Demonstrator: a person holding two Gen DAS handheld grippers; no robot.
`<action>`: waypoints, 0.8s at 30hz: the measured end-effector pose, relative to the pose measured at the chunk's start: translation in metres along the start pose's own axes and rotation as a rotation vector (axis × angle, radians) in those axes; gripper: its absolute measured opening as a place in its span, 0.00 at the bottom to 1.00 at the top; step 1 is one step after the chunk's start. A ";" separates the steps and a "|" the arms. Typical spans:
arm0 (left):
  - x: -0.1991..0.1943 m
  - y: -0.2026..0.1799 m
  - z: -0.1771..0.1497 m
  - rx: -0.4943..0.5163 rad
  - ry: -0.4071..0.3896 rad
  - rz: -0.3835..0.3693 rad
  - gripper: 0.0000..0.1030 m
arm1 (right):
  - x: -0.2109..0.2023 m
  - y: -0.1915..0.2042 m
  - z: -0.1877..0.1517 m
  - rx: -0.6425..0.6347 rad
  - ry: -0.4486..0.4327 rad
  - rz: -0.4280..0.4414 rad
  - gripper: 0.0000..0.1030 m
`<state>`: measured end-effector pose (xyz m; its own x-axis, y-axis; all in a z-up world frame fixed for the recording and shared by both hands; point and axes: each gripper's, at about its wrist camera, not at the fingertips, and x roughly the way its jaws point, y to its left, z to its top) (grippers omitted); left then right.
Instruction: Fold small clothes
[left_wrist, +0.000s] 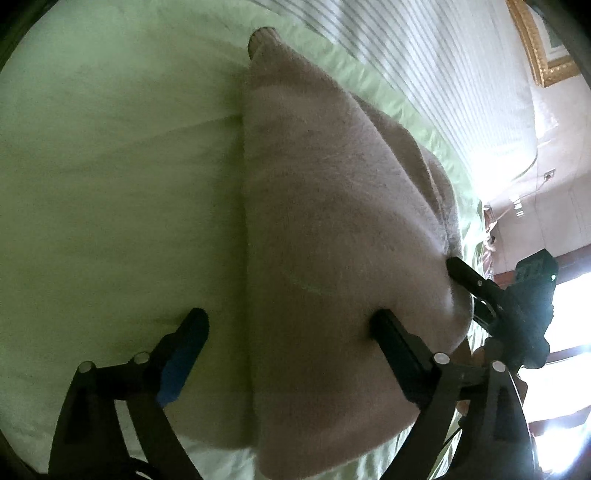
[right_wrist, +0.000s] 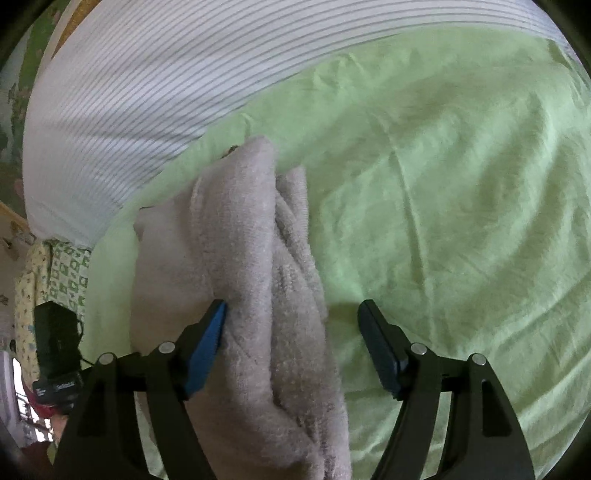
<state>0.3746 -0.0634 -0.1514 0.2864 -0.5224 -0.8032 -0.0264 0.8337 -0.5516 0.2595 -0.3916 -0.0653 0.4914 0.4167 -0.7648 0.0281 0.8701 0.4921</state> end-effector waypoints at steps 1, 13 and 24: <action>0.004 0.000 0.002 -0.009 0.005 -0.016 0.90 | 0.001 0.000 0.000 0.000 0.003 0.007 0.71; -0.003 -0.018 -0.006 0.060 -0.061 -0.029 0.40 | 0.010 -0.003 0.002 0.074 0.047 0.125 0.36; -0.113 0.016 -0.040 0.053 -0.217 -0.058 0.34 | -0.012 0.079 -0.023 0.008 -0.021 0.275 0.27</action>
<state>0.3038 0.0018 -0.0789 0.4851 -0.5238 -0.7002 0.0445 0.8145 -0.5785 0.2357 -0.3219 -0.0272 0.4994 0.6311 -0.5936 -0.1018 0.7231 0.6832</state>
